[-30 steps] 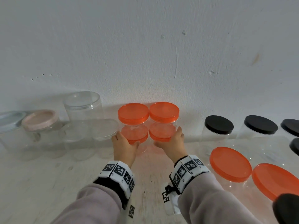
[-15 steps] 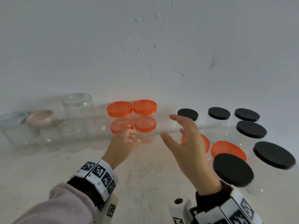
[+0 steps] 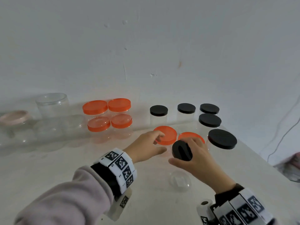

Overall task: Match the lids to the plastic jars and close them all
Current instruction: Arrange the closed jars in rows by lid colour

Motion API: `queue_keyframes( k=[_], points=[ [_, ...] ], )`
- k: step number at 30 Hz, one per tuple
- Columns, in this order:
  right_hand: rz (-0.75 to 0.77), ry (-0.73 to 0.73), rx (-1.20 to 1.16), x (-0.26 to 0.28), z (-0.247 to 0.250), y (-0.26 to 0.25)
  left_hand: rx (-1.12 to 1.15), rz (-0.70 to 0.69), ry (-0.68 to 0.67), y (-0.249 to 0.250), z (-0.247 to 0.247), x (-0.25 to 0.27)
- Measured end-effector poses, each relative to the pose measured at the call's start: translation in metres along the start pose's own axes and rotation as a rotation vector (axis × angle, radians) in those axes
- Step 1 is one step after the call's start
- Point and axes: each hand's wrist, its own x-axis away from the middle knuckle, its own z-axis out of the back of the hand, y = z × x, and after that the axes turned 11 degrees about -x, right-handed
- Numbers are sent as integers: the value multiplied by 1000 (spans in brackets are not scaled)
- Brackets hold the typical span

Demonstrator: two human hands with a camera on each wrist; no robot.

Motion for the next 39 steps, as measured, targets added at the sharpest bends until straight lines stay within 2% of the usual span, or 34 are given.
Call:
queue_keyframes(
  k=[5,10,12,14,16,18,21,26,29,35,39],
  points=[
    [72,21,-54,4,-3,22,-100,77,-14,-9,-18,-33],
    [132,32,-138,7,2,33,-169,215,15,-22,-38,-65],
    [110,35,-161,8,6,38,-175,206,69,-21,-45,-77],
    [85,23,-136,11,11,43,-178,119,84,-15,-50,-89],
    [83,33,-126,14,14,48,-204,22,7,-4,-52,-104],
    [86,52,-119,18,16,52,-250,-44,-137,9,-54,-118],
    [116,83,-107,22,17,56,-282,-64,-327,27,-59,-135],
    [144,76,-111,24,18,58,-391,-96,-381,45,-77,-144],
    [142,58,-101,24,16,59,-350,-87,-331,44,-78,-142],
    [136,74,-109,25,11,63,57,20,-68,37,-28,-141],
    [140,74,-130,22,8,63,56,86,27,21,11,-142]
  ],
)
